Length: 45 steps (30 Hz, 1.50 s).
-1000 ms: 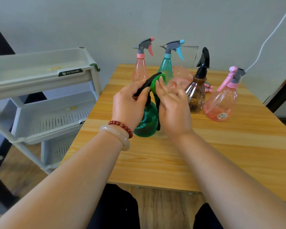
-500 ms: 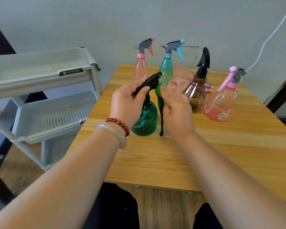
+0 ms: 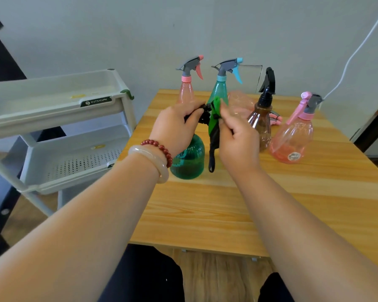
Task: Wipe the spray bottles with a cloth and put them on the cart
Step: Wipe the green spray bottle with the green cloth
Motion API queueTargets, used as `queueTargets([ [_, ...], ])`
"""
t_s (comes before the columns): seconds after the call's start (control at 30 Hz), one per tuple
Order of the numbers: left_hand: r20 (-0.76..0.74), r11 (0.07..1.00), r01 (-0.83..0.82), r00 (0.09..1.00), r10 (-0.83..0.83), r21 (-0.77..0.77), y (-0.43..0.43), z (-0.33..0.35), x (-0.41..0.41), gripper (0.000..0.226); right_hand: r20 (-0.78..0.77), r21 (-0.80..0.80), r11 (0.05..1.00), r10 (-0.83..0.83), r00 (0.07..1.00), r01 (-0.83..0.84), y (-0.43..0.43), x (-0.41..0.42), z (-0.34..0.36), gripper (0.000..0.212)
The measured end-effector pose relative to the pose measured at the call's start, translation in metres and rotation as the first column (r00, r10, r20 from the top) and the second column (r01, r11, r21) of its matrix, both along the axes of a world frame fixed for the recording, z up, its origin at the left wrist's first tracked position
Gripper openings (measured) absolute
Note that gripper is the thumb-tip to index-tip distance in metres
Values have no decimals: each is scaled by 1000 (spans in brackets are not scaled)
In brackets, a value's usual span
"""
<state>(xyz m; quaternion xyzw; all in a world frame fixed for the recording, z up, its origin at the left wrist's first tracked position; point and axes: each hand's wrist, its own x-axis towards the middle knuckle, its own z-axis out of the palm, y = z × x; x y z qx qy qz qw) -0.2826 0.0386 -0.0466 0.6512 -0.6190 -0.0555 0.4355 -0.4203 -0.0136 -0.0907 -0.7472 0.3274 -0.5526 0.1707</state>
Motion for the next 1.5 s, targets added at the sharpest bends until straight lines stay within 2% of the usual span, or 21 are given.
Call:
queueTargets([
  [0.07, -41, 999, -22, 999, 20, -44, -2, -6, 1, 30, -30, 49, 999, 16, 999, -14, 2, 0, -9, 36],
  [0.27, -42, 998, -32, 999, 30, -50, -4, -8, -2, 30, -172, 19, 1000, -9, 985, 12, -3, -17, -3, 38],
  [0.33, -38, 998, -27, 999, 25, -58, -3, -9, -2, 31, -108, 67, 998, -10, 994, 17, -6, -14, 5, 37],
  [0.4, -39, 997, -35, 999, 32, -66, -4, -9, -2, 30, -14, 186, 982, 26, 1000, -23, -1, -5, 8, 34],
  [0.43, -47, 997, -41, 998, 38, -66, -4, -9, -2, 30, -19, 206, 978, 46, 999, -42, 1, -1, 6, 33],
  [0.53, -55, 997, -55, 997, 53, -45, -3, -8, 0, 31, -149, 136, 989, 79, 986, -59, 2, -4, -5, 35],
  [0.6, -49, 998, -55, 997, 53, -43, -4, -8, 1, 31, -180, 186, 981, 80, 980, -45, -2, -13, 0, 37],
  [0.73, -44, 997, -50, 998, 47, -62, -4, -9, 0, 31, -35, 298, 954, 46, 998, -34, -4, -7, 9, 33],
  [0.8, -47, 997, -55, 998, 52, -61, -4, -10, 2, 31, -56, 264, 963, 64, 996, -47, 3, 1, 8, 33],
  [0.87, -47, 997, -63, 997, 61, -52, -3, -10, 4, 31, -154, 185, 981, 81, 985, -52, 5, -1, 1, 36],
  [0.97, -38, 997, -65, 997, 63, -50, -3, -9, 4, 32, -258, 251, 968, 83, 962, -17, -4, -16, 10, 37],
  [1.13, -39, 997, -48, 998, 46, -62, -2, -10, 4, 32, -138, 255, 965, 105, 985, -67, -2, -7, 16, 34],
  [1.2, -46, 997, -60, 997, 57, -56, -1, -11, 6, 32, -177, 249, 964, 142, 974, -96, 3, -6, 5, 35],
  [1.3, -45, 997, -65, 997, 63, -47, -2, -11, 6, 32, -212, 301, 953, 93, 973, -25, -4, -17, 6, 36],
  [1.4, -48, 996, -66, 997, 63, -59, -2, -11, 5, 32, -147, 261, 965, 52, 988, -13, -4, -12, 13, 35],
  [1.5, -58, 996, -71, 996, 68, -58, -2, -12, 6, 31, -186, 223, 973, 107, 977, -64, 5, -1, 5, 35],
])
